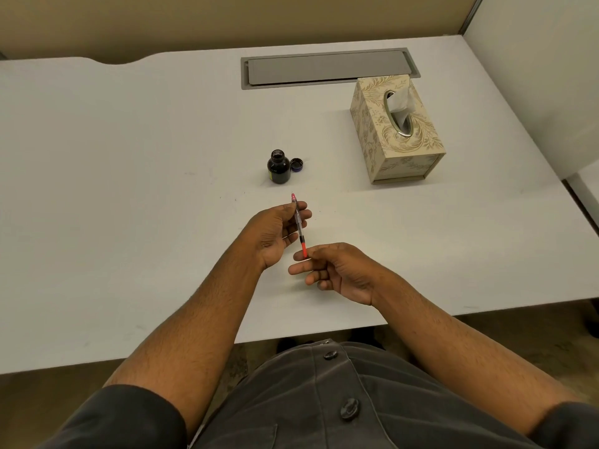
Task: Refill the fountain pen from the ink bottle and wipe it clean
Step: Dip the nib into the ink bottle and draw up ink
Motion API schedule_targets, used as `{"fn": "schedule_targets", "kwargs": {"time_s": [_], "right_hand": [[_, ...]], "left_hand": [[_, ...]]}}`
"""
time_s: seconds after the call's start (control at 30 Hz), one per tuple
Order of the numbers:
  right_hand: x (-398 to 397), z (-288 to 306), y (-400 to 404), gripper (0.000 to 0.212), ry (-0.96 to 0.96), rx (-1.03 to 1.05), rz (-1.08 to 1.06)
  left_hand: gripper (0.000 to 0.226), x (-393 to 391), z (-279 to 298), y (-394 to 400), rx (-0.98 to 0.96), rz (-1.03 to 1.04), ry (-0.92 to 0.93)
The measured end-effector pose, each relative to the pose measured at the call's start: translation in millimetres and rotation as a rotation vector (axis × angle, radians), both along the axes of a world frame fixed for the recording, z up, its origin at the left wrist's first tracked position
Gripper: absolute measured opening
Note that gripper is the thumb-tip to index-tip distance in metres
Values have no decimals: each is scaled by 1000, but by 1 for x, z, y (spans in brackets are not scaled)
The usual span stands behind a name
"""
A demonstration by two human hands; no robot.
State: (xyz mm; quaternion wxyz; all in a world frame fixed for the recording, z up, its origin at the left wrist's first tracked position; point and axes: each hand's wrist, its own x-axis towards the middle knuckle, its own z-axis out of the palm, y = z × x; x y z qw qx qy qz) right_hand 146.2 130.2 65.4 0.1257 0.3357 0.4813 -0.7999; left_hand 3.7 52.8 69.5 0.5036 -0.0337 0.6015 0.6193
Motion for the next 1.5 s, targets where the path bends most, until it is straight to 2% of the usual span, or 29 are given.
{"fn": "schedule_targets", "kwargs": {"time_s": [0.37, 0.7, 0.97, 1.17, 1.5], "right_hand": [[-2, -1, 1, 25, -13, 69, 51], [-3, -2, 0, 8, -21, 144, 30], [-4, 1, 0, 27, -29, 55, 48], [-6, 2, 0, 22, -29, 90, 44], [-14, 1, -9, 17, -1, 78, -149]], "left_hand": [[21, 4, -1, 2, 7, 3, -15], [22, 4, 0, 3, -11, 3, -12], [22, 0, -3, 4, 15, -10, -15], [22, 0, -4, 2, 8, -27, -12], [22, -12, -3, -8, -13, -43, 128]]}}
